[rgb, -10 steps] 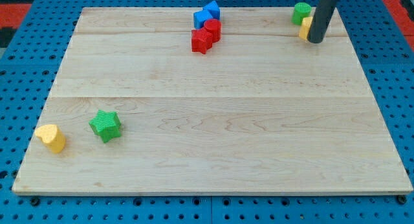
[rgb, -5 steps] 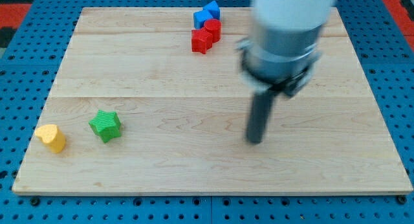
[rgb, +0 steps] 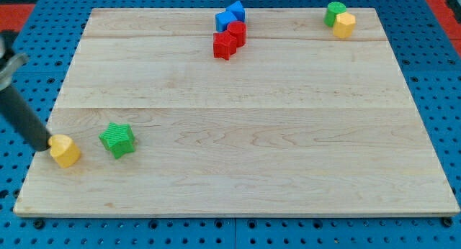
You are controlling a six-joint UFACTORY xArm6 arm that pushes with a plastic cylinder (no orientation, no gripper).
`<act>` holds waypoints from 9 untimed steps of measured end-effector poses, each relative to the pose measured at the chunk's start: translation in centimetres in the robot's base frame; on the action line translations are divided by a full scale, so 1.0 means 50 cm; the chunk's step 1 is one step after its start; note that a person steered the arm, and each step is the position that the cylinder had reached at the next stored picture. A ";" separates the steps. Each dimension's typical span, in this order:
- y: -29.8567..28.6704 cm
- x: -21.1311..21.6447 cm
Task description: Push the green star to the bottom left side of the yellow hexagon
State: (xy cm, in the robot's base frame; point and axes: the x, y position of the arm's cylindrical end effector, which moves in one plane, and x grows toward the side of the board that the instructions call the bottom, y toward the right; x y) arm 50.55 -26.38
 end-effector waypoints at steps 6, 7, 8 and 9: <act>0.417 0.115; 0.476 0.039; 0.573 -0.054; 0.664 -0.099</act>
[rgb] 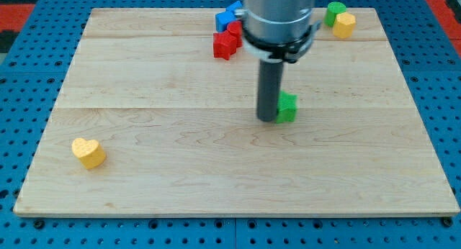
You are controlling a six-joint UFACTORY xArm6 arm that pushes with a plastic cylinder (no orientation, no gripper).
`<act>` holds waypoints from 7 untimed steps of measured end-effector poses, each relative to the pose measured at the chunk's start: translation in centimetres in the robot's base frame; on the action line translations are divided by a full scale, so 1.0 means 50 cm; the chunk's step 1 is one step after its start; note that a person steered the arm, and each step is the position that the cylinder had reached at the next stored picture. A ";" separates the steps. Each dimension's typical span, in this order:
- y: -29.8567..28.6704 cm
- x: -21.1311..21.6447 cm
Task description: Push the green star to the bottom left side of the yellow hexagon
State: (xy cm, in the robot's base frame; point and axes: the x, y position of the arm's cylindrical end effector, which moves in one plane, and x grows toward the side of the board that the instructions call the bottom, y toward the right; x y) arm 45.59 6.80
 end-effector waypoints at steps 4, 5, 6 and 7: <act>0.145 -0.203; 0.199 -0.194; 0.273 -0.132; 0.285 -0.152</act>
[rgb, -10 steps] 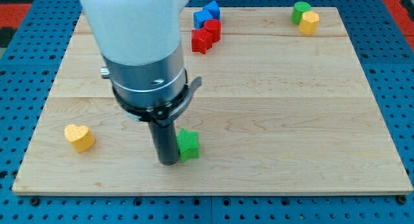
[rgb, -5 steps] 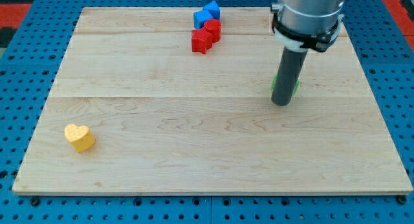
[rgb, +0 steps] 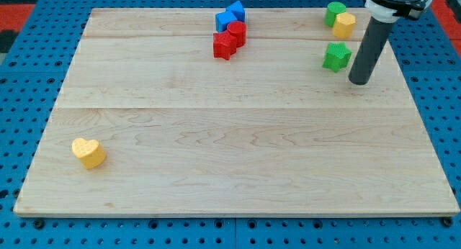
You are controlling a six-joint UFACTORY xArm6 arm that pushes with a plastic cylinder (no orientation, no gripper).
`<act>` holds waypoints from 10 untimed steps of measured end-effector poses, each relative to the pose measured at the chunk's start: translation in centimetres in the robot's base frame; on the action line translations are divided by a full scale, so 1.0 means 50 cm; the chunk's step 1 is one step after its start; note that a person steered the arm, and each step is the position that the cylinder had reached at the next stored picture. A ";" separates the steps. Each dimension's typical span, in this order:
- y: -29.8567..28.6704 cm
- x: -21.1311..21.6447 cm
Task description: Push the green star to the bottom left side of the yellow hexagon
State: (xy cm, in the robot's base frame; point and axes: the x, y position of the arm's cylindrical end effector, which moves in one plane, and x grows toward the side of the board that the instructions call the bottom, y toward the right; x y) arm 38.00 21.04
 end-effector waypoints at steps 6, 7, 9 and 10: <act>-0.121 -0.169; -0.121 -0.204; -0.107 0.054; -0.256 0.218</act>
